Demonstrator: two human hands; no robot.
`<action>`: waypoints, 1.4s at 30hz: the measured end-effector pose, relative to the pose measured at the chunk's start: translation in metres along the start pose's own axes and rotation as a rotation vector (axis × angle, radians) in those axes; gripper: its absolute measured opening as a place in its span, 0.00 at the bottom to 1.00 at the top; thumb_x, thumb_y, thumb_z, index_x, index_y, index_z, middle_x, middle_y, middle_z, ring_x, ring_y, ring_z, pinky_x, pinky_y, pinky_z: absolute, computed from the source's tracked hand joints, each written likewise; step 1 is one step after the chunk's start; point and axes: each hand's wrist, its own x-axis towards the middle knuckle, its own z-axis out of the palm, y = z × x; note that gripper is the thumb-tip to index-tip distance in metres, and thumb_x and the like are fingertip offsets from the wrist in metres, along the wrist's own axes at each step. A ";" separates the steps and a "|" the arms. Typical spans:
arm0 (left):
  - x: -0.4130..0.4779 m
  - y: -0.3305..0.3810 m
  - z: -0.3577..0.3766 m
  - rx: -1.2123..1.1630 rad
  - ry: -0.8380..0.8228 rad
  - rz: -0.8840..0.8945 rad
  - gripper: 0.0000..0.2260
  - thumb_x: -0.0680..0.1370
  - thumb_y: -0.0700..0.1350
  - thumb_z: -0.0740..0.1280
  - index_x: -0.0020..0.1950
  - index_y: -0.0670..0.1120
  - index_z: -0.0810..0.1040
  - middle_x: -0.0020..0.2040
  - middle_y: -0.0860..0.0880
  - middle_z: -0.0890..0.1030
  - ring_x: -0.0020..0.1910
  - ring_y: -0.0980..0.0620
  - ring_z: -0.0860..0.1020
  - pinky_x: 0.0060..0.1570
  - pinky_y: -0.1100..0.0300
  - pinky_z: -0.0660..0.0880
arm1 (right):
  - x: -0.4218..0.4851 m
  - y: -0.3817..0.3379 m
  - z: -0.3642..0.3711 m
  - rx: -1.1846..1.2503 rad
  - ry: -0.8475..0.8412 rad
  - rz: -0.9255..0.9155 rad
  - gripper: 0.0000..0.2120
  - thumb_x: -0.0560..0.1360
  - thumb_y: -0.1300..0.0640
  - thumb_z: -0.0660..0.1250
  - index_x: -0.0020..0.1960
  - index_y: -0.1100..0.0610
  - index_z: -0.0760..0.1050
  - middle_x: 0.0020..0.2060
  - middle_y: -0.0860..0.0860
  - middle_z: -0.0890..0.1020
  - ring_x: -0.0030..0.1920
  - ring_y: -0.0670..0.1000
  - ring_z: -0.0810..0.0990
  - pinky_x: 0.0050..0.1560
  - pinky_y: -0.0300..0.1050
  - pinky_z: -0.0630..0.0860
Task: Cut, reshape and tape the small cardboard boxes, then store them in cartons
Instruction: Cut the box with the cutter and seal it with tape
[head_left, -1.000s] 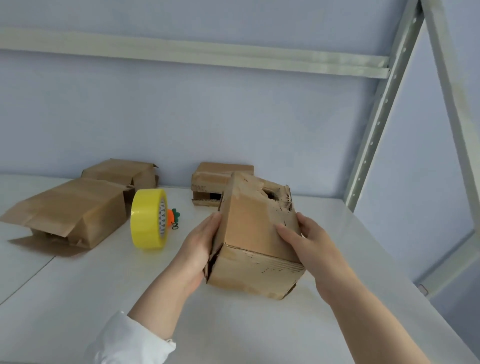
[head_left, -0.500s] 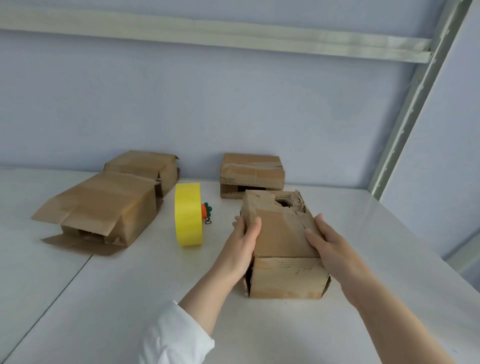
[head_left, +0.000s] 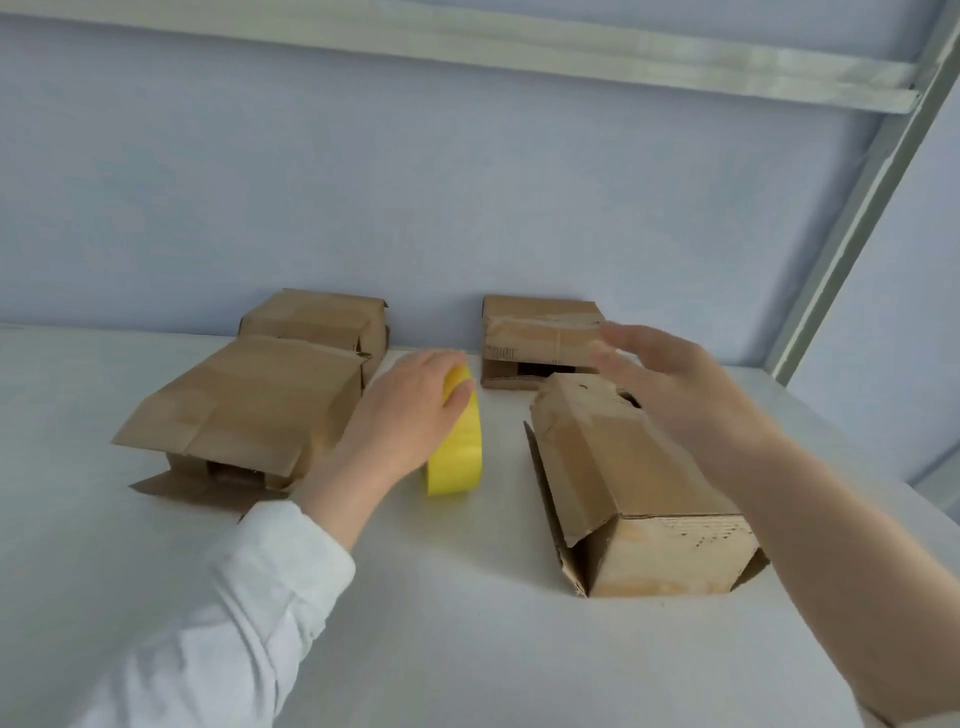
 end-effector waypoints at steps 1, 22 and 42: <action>-0.010 -0.001 0.002 -0.011 0.055 0.053 0.17 0.80 0.51 0.57 0.67 0.46 0.72 0.66 0.52 0.73 0.66 0.52 0.69 0.63 0.58 0.65 | 0.006 -0.004 0.010 -0.013 -0.038 -0.011 0.20 0.77 0.46 0.62 0.68 0.48 0.69 0.62 0.41 0.73 0.59 0.41 0.73 0.60 0.39 0.65; -0.102 0.026 -0.004 -0.863 0.287 -0.387 0.24 0.61 0.66 0.67 0.54 0.59 0.72 0.56 0.64 0.75 0.59 0.64 0.72 0.52 0.69 0.69 | 0.006 -0.006 0.050 -0.024 -0.428 -0.213 0.20 0.70 0.60 0.73 0.60 0.49 0.74 0.54 0.45 0.79 0.48 0.40 0.78 0.47 0.26 0.73; -0.079 0.040 -0.014 -0.820 0.194 -0.169 0.09 0.73 0.55 0.64 0.40 0.50 0.75 0.40 0.54 0.81 0.47 0.56 0.78 0.51 0.59 0.73 | -0.021 -0.005 0.066 0.223 -0.053 -0.274 0.13 0.71 0.62 0.72 0.50 0.47 0.77 0.44 0.41 0.81 0.46 0.40 0.78 0.48 0.32 0.75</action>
